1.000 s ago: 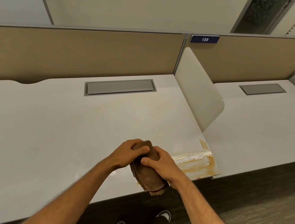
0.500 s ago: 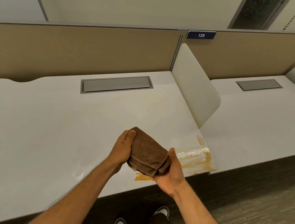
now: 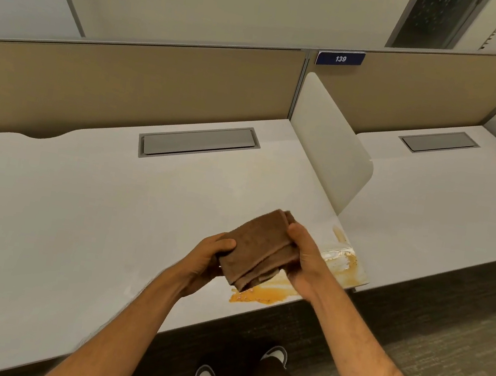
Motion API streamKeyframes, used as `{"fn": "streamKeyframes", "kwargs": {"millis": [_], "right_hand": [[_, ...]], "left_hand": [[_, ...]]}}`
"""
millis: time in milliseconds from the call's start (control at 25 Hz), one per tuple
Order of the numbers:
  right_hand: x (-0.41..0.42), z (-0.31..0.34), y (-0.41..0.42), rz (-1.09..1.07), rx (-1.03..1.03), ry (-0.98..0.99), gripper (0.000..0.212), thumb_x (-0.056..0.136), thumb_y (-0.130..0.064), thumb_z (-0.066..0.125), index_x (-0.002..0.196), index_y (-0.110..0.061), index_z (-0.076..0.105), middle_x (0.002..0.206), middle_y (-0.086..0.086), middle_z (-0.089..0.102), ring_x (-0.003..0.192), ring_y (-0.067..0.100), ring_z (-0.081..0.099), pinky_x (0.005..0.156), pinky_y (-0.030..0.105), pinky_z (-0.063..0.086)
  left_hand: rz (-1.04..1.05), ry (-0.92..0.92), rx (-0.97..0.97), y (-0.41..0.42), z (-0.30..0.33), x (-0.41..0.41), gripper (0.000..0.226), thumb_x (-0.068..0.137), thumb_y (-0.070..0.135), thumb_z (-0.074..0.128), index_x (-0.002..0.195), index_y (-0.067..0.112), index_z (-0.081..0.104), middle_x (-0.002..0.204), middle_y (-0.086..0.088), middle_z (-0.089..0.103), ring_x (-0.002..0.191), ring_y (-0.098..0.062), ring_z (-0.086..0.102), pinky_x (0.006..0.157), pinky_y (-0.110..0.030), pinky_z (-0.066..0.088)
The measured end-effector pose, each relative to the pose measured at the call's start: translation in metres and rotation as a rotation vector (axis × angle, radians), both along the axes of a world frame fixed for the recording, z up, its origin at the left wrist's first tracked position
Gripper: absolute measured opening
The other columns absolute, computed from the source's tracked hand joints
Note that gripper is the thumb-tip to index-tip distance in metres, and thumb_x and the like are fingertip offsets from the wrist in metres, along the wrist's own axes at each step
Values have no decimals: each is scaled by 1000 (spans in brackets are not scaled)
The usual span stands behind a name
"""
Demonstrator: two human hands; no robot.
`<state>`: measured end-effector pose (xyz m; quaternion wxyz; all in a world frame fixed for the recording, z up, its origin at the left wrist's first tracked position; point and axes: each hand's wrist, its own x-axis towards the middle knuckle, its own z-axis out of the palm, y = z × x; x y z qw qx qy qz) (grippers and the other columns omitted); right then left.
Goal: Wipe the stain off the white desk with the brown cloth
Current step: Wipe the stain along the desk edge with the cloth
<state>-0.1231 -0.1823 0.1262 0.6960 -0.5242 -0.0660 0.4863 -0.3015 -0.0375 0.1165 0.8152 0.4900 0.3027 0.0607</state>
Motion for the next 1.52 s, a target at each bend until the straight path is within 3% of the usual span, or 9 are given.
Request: {"fn": "streamKeyframes", "kwargs": {"millis": [200, 480, 600, 680, 800, 960, 1120, 1280, 1520], "right_hand": [[-53, -31, -2, -63, -43, 347, 77, 65, -47, 95, 128, -13, 67, 123, 21, 73, 112, 40, 71, 86, 51, 60], [-34, -62, -20, -137, -278, 75, 54, 84, -12, 81, 132, -20, 58, 121, 17, 73, 108, 38, 72, 93, 63, 57], [-19, -83, -36, -139, -384, 23, 48, 88, -9, 77, 131, -22, 58, 120, 13, 73, 108, 34, 72, 91, 57, 59], [-12, -93, -44, -141, -429, -29, 45, 89, -7, 75, 128, -24, 59, 118, 10, 74, 105, 29, 73, 83, 48, 62], [13, -94, -44, -95, -494, -219, 54, 86, -6, 79, 129, -25, 52, 121, 6, 70, 107, 25, 71, 85, 46, 62], [70, -88, -22, 90, -673, -566, 56, 83, -18, 83, 125, -27, 47, 117, -2, 66, 105, 23, 68, 77, 38, 60], [92, -115, 13, 278, -810, -928, 56, 88, -26, 76, 135, -29, 47, 125, 5, 66, 103, 30, 67, 82, 37, 55], [66, -174, 25, 499, -790, -1150, 64, 96, -35, 64, 153, -29, 36, 141, 4, 60, 121, 31, 61, 97, 46, 53], [40, -221, 16, 431, -900, -1322, 85, 95, -32, 70, 162, -25, 19, 167, 2, 29, 154, 31, 25, 120, 51, 35]], "left_hand": [[-77, 3, 162, -13, -12, 5, 50, 87, 39, 79, 126, 12, 65, 114, -3, 78, 104, -26, 76, 81, -37, 63], [-52, 308, 572, -25, -62, -4, 28, 84, 45, 80, 109, 40, 68, 106, 15, 71, 84, -9, 74, 71, -22, 60], [-115, 415, 652, -17, -100, -19, 36, 85, 44, 79, 117, 42, 64, 114, 19, 68, 104, -7, 69, 84, -21, 51], [-192, 499, 746, -11, -130, -31, 48, 89, 42, 76, 134, 36, 58, 135, 12, 64, 125, -13, 61, 99, -25, 47], [-284, 603, 841, 0, -165, -38, 65, 96, 45, 68, 154, 31, 42, 163, 4, 41, 147, -22, 44, 118, -38, 37], [-428, 627, 1074, 16, -202, -40, 80, 103, 53, 52, 167, 22, 14, 175, 0, 6, 162, -23, 5, 129, -41, 4], [-583, 698, 1344, 22, -231, -44, 83, 100, 69, 6, 166, 22, -12, 172, 1, -23, 160, -22, -18, 124, -43, -12], [-522, 677, 1429, 16, -255, -50, 80, 101, 67, 3, 166, 23, -9, 175, 2, -15, 162, -22, -12, 129, -49, 0], [-512, 684, 1456, 16, -254, -51, 79, 102, 67, 8, 166, 25, -9, 175, 3, -15, 162, -20, -12, 130, -50, 1]]}}
